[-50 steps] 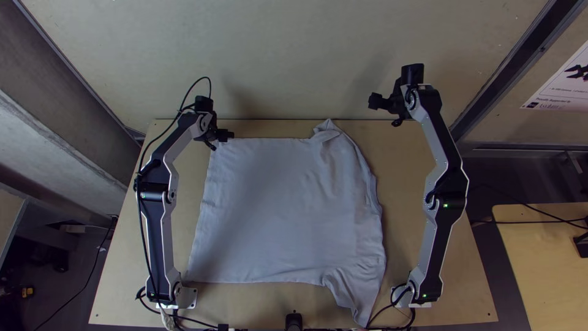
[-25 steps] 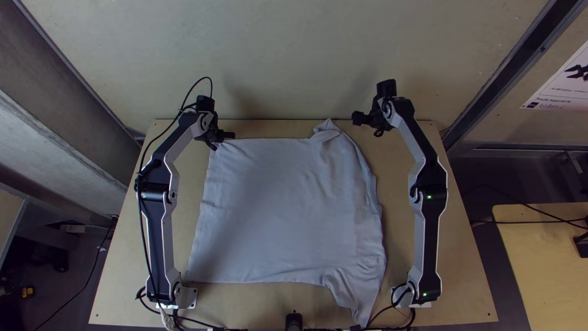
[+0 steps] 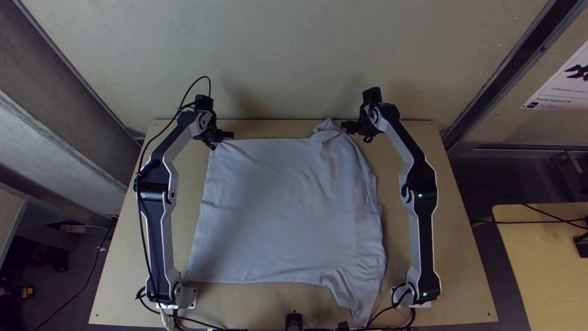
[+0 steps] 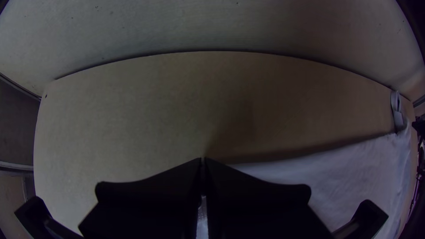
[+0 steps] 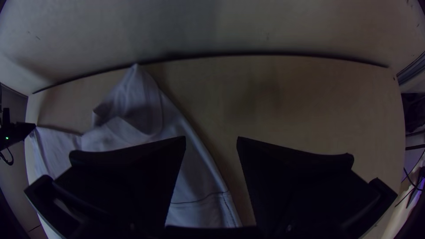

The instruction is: Fold the t-shirt

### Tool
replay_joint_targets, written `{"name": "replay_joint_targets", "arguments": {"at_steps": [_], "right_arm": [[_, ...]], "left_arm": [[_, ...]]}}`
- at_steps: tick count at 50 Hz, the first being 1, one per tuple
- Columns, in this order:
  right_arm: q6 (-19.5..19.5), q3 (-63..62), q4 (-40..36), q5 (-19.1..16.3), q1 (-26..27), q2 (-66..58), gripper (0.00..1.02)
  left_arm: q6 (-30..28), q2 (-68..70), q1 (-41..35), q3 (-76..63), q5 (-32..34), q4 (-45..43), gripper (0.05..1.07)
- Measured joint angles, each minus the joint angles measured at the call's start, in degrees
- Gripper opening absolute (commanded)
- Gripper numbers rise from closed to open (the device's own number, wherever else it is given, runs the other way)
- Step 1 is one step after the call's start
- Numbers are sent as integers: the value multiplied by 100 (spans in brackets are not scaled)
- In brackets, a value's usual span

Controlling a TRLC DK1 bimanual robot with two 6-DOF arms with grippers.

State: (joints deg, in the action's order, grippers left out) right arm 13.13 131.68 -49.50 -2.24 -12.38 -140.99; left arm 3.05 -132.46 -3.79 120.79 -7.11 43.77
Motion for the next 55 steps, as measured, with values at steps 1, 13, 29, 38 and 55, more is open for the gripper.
{"name": "replay_joint_targets", "arguments": {"at_steps": [1, 13, 29, 38, 55], "right_arm": [[-13, 0, -17, 35, -15, -20, 52], [-249, 0, -76, 286, -225, -240, 52], [-315, 94, -68, 334, -374, -339, 10], [-382, 157, -46, 323, -369, -389, 2], [-350, 155, 55, 267, -155, -354, 2]], "left_arm": [[-2, 0, 0, 0, 0, 11, 8], [0, 52, -7, 0, 0, 96, 8], [0, 151, -68, 0, -24, 177, 8], [0, 181, -76, 0, -66, 186, 8], [107, 289, -76, 162, -66, 264, 8]]}}
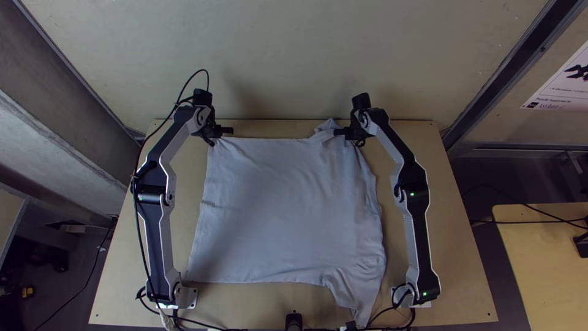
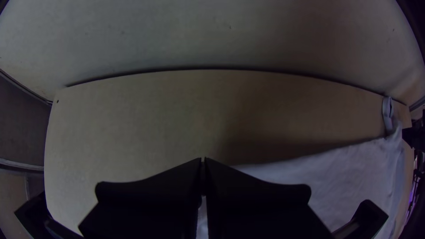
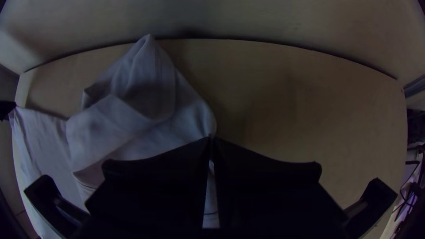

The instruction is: Fold the t-shirt

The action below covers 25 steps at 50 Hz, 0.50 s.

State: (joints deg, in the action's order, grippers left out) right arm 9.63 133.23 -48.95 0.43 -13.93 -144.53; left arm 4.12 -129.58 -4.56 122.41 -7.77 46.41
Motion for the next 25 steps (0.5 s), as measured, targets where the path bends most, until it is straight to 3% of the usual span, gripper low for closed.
{"name": "replay_joint_targets", "arguments": {"at_steps": [25], "right_arm": [[42, 0, 839, -24, 570, 210, 2]], "left_arm": [[393, -28, -74, 496, 24, -260, 8]]}}
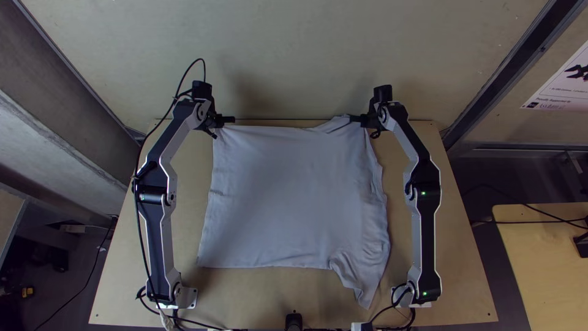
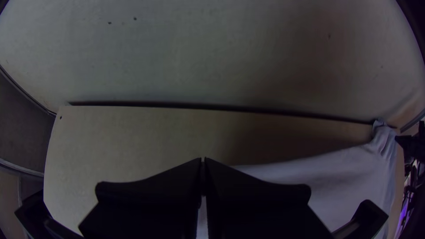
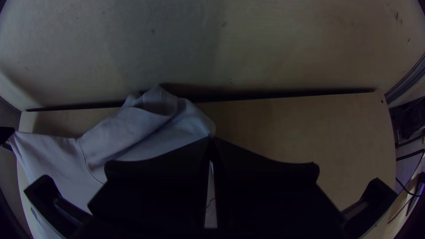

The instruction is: Fold the t-shirt

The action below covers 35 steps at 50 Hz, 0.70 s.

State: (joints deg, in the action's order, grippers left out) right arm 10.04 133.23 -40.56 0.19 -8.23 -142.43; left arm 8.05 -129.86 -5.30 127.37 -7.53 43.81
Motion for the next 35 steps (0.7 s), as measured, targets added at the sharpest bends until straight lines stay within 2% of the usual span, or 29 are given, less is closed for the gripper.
{"name": "replay_joint_targets", "arguments": {"at_steps": [7, 13, 22, 35], "right_arm": [[-2, -2, -205, 2, 17, 122, 2], [-2, -127, -483, 2, 24, 363, 2], [-50, -372, -1049, 0, 76, 881, 2], [-197, -1405, -1176, -2, 92, 1720, 2]], "left_arm": [[264, 0, 17, 52, 142, 31, 8], [420, 0, 127, 57, 608, 341, 8], [437, 9, 319, 39, 822, 710, 8], [391, 455, 387, -323, 999, 905, 8]]}}
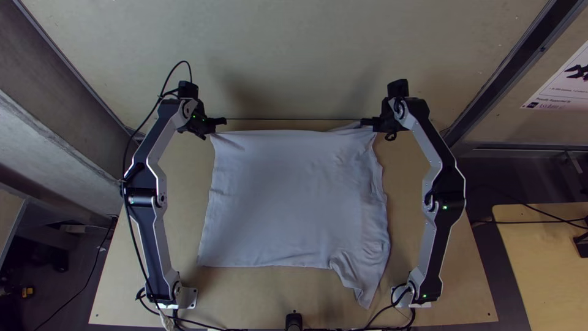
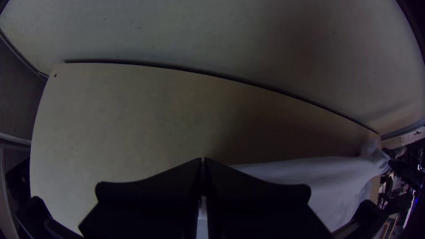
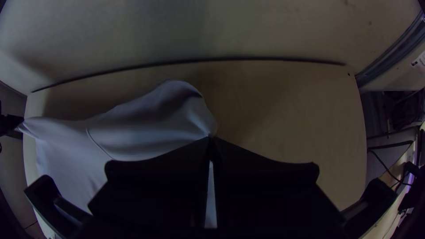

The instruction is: Fold the t-shirt

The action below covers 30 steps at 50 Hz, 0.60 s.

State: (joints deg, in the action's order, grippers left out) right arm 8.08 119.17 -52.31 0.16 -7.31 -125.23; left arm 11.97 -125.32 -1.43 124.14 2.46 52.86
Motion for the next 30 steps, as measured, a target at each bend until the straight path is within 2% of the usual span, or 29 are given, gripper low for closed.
{"name": "replay_joint_targets", "arguments": {"at_steps": [21, 30], "right_arm": [[-26, -2264, 267, 2, -44, 1646, 2], [-24, -3145, 483, 2, -94, 2234, 2]], "left_arm": [[-173, 1576, 7, -1735, 216, -79, 8], [-278, 2068, 37, -2785, 249, -546, 8]]}}
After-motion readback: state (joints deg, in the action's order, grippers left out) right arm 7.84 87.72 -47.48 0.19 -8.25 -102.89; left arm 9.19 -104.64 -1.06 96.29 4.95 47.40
